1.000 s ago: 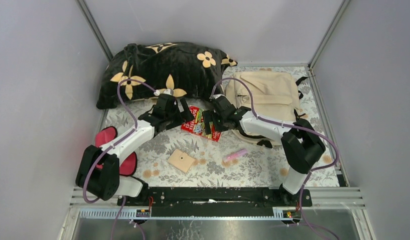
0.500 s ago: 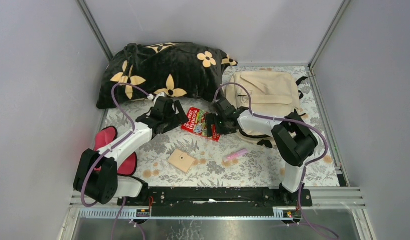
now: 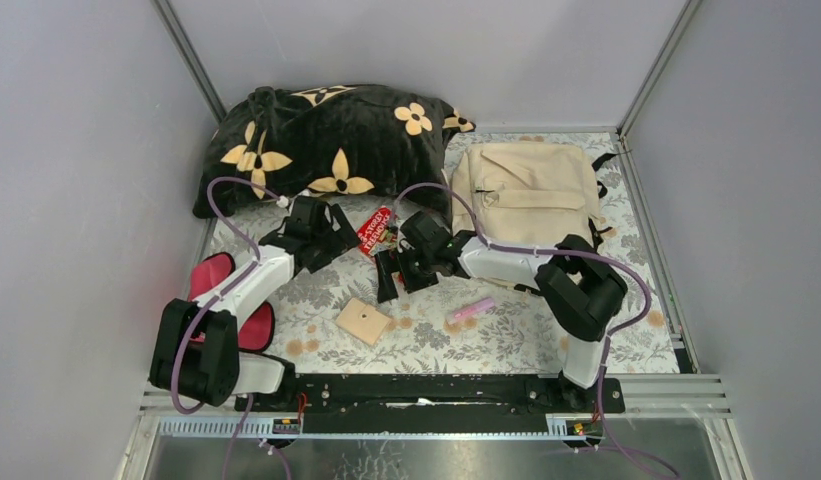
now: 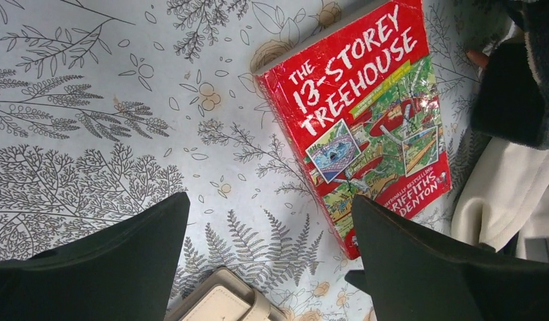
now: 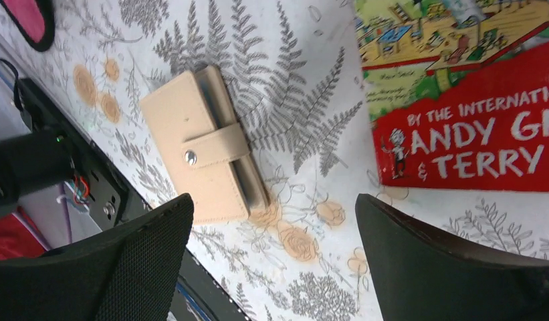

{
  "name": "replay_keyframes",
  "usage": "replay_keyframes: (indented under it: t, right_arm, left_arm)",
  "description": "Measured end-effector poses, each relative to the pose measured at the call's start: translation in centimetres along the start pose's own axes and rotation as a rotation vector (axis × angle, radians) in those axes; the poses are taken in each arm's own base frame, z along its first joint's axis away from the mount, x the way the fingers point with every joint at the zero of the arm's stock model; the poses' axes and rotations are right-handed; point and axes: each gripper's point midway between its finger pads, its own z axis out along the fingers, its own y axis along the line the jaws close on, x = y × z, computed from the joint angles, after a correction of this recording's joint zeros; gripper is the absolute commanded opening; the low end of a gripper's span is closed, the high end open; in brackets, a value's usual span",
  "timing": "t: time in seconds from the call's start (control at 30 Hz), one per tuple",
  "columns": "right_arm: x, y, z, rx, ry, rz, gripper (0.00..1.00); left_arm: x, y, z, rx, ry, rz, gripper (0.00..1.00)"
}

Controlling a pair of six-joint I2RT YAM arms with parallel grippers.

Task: Pack the student bag
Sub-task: Adjust the book at the center of the board, then pick up the book from the center of the board.

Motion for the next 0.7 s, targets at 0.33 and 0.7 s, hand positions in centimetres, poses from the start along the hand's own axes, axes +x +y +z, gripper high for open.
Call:
replay_keyframes:
  t: [0.33,0.7]
  right_arm:
    - [-4.0,-2.9,-7.0,0.125,-0.142,-0.024,1.00]
    - [-9.6,-11.9,-3.3,0.338,-0.158,0.003,1.00]
  left_arm:
    - [1.8,-1.6,1.5,0.075,0.087,0.005,0.99]
    - [4.8,-2.9,4.0,0.093,0.150,-0.037,0.99]
